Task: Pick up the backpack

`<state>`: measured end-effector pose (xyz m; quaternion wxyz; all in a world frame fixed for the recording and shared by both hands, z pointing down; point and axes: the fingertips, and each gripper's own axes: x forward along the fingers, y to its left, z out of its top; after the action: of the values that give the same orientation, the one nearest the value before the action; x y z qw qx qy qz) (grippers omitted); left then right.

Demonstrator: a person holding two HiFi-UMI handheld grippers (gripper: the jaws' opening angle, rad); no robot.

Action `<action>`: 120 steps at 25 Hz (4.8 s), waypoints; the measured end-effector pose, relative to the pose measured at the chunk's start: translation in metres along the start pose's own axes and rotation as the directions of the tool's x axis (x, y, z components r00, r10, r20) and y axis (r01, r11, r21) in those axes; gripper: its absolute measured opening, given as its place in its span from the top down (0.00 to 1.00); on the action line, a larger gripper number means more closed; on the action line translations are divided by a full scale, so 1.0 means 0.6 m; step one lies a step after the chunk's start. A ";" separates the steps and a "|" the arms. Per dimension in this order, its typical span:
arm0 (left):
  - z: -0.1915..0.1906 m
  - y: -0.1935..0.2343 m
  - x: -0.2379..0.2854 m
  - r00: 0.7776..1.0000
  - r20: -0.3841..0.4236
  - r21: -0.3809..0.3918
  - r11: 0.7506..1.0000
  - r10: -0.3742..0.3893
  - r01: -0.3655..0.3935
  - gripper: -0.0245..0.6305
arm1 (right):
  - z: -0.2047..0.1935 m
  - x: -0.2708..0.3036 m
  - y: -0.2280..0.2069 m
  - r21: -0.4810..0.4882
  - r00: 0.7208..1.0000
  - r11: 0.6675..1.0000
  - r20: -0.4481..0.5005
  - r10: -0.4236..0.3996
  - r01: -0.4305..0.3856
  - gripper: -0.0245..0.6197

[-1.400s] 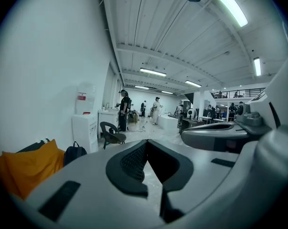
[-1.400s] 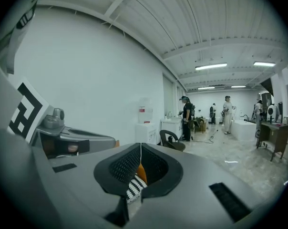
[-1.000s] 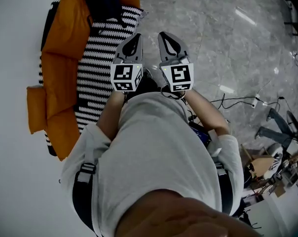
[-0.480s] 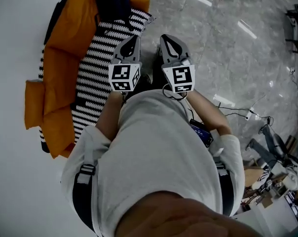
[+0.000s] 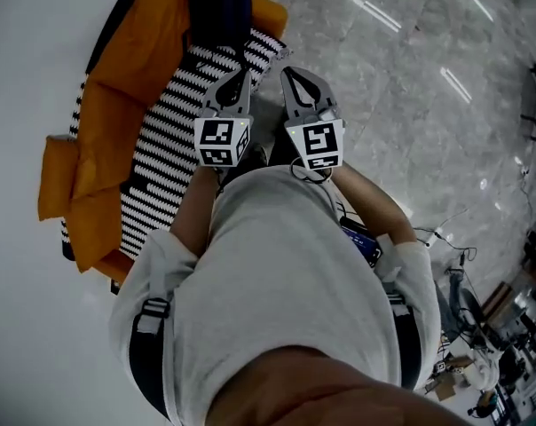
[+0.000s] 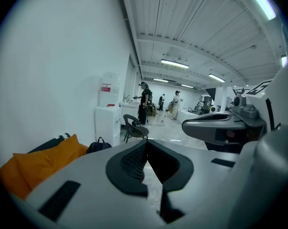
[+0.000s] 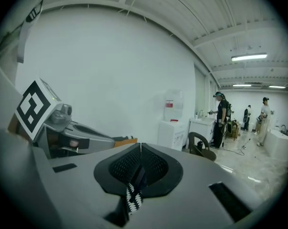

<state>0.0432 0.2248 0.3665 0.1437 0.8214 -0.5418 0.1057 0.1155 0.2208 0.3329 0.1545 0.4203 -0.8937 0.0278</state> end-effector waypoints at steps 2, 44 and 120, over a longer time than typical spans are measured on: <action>0.002 0.004 0.036 1.000 -0.014 -0.006 1.000 0.027 -0.027 0.94 | -0.009 0.024 -0.025 -0.003 0.999 0.999 -0.014 0.038 -0.038 0.90; -0.083 0.385 0.345 0.945 -0.230 -0.167 0.947 0.234 -0.275 0.94 | -0.128 0.496 -0.108 -0.094 0.901 0.924 -0.279 0.333 -0.371 0.90; -0.345 0.750 0.759 0.831 -0.556 0.223 0.966 0.014 0.133 0.54 | -0.410 0.974 -0.227 0.203 0.804 0.978 -0.574 0.156 -0.045 0.61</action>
<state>-0.1966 -0.2610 0.7652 0.1917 0.7836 -0.4332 0.4020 -0.0688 -0.2569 0.7306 0.3824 0.3552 -0.8172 0.2446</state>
